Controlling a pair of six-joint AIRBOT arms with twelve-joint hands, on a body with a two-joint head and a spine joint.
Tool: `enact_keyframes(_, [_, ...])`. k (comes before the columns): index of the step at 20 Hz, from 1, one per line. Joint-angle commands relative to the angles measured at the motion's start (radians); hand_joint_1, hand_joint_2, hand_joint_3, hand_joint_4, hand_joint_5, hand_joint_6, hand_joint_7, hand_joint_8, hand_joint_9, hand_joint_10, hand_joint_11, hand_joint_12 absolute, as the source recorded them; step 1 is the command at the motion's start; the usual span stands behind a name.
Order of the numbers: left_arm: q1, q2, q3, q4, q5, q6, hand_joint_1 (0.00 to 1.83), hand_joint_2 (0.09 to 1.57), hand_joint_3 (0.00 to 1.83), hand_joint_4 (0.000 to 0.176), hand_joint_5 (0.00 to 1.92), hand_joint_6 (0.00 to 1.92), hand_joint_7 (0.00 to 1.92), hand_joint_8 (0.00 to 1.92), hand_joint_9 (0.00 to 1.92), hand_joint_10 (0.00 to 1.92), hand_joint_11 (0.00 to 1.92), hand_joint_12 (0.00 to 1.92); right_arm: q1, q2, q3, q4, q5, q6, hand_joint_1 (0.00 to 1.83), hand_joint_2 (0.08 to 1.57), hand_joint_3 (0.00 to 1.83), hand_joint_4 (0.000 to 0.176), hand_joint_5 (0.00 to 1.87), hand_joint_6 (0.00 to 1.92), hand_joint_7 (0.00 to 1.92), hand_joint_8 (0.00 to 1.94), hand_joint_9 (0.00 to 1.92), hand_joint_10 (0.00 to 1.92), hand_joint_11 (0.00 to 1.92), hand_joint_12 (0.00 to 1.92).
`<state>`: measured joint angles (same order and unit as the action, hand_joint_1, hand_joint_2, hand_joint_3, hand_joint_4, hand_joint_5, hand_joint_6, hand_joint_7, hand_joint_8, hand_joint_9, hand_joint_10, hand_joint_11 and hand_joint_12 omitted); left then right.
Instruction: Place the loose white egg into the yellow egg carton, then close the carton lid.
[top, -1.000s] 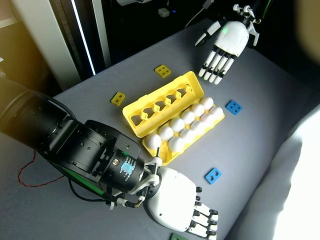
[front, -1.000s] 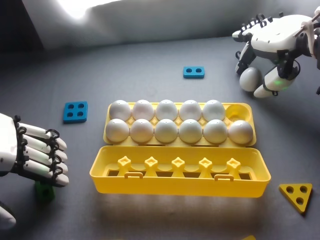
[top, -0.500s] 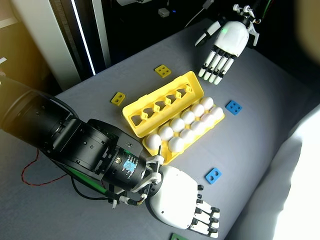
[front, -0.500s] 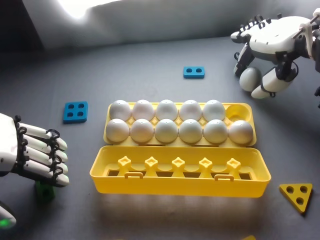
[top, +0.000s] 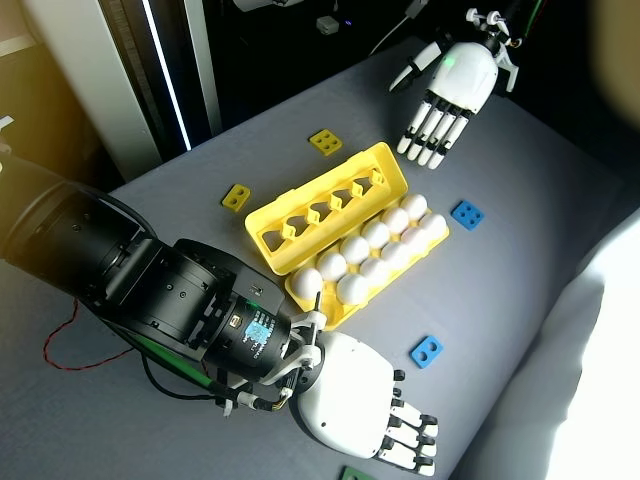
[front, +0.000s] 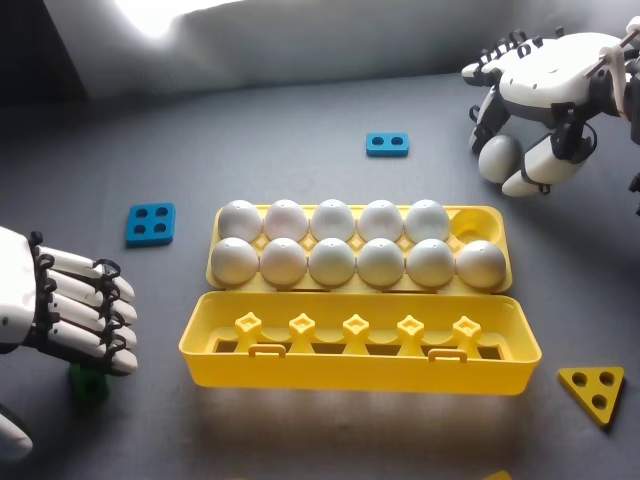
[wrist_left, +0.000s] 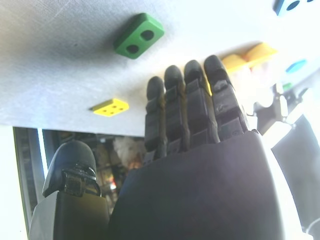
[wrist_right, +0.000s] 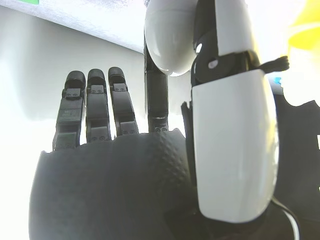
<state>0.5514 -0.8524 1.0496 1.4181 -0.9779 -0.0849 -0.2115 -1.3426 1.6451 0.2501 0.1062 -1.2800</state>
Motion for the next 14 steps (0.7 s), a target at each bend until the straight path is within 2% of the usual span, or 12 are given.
enact_keyframes(1, [-0.007,0.011,0.004,-0.052,-0.041,-0.004,0.0,1.21,0.0,0.0,0.28,0.0,0.27,0.0,0.18,0.0,0.0,0.3,0.003,0.013,0.003,0.0,0.104,0.004,0.92,0.99,0.01,0.14,0.81,0.02,0.0,0.0,0.0,0.0,0.0,0.0])
enact_keyframes(2, [-0.007,0.011,0.003,-0.052,-0.041,-0.004,0.0,1.21,0.0,0.0,0.28,0.0,0.27,0.0,0.18,0.0,0.0,0.31,0.003,0.013,0.003,0.0,0.105,0.004,0.92,0.98,0.01,0.145,0.83,0.02,0.0,0.0,0.0,0.0,0.0,0.0])
enact_keyframes(3, [-0.007,0.012,0.002,-0.052,-0.041,-0.004,0.0,1.21,0.0,0.0,0.29,0.0,0.27,0.0,0.19,0.0,0.0,0.32,0.003,0.013,0.003,0.0,0.106,0.004,0.94,0.97,0.0,0.137,0.84,0.02,0.0,0.0,0.0,0.0,0.0,0.0])
enact_keyframes(5, [-0.007,0.012,0.002,-0.052,-0.041,-0.004,0.0,1.21,0.0,0.0,0.3,0.0,0.28,0.0,0.2,0.01,0.0,0.35,0.003,0.014,0.003,0.0,0.107,0.004,0.94,0.96,0.0,0.152,0.85,0.02,0.0,0.0,0.0,0.0,0.0,0.0])
enact_keyframes(6, [-0.007,0.012,0.002,-0.052,-0.041,-0.004,0.0,1.2,0.0,0.0,0.3,0.0,0.28,0.0,0.19,0.0,0.0,0.34,0.003,0.014,0.003,0.0,0.107,0.004,0.94,0.96,0.0,0.171,0.87,0.03,0.0,0.0,0.0,0.0,0.0,0.0])
enact_keyframes(7, [-0.007,0.012,0.002,-0.052,-0.041,-0.004,0.0,1.2,0.0,0.0,0.3,0.0,0.28,0.0,0.19,0.0,0.0,0.33,0.003,0.014,0.003,0.0,0.107,0.004,0.93,0.96,0.0,0.175,0.88,0.03,0.0,0.0,0.0,0.0,0.0,0.0])
enact_keyframes(10, [-0.007,0.012,0.002,-0.052,-0.04,-0.004,0.0,1.2,0.0,0.0,0.3,0.0,0.28,0.0,0.19,0.0,0.0,0.33,0.003,0.014,0.003,0.0,0.108,0.004,0.99,0.98,0.0,0.176,0.99,0.03,0.05,0.01,0.0,0.0,0.0,0.0])
enact_keyframes(11, [-0.007,0.012,0.002,-0.052,-0.04,-0.004,0.0,1.21,0.0,0.0,0.3,0.0,0.28,0.0,0.19,0.0,0.0,0.34,0.003,0.014,0.003,0.0,0.108,0.004,1.0,0.98,0.0,0.155,0.97,0.01,0.07,0.02,0.0,0.0,0.0,0.0])
enact_keyframes(14, [-0.007,0.012,0.001,-0.052,-0.039,-0.004,0.0,1.21,0.0,0.0,0.29,0.0,0.28,0.0,0.19,0.0,0.0,0.33,0.002,0.014,0.003,0.0,0.111,0.004,1.01,0.97,0.0,0.151,0.97,0.01,0.1,0.02,0.0,0.0,0.0,0.0])
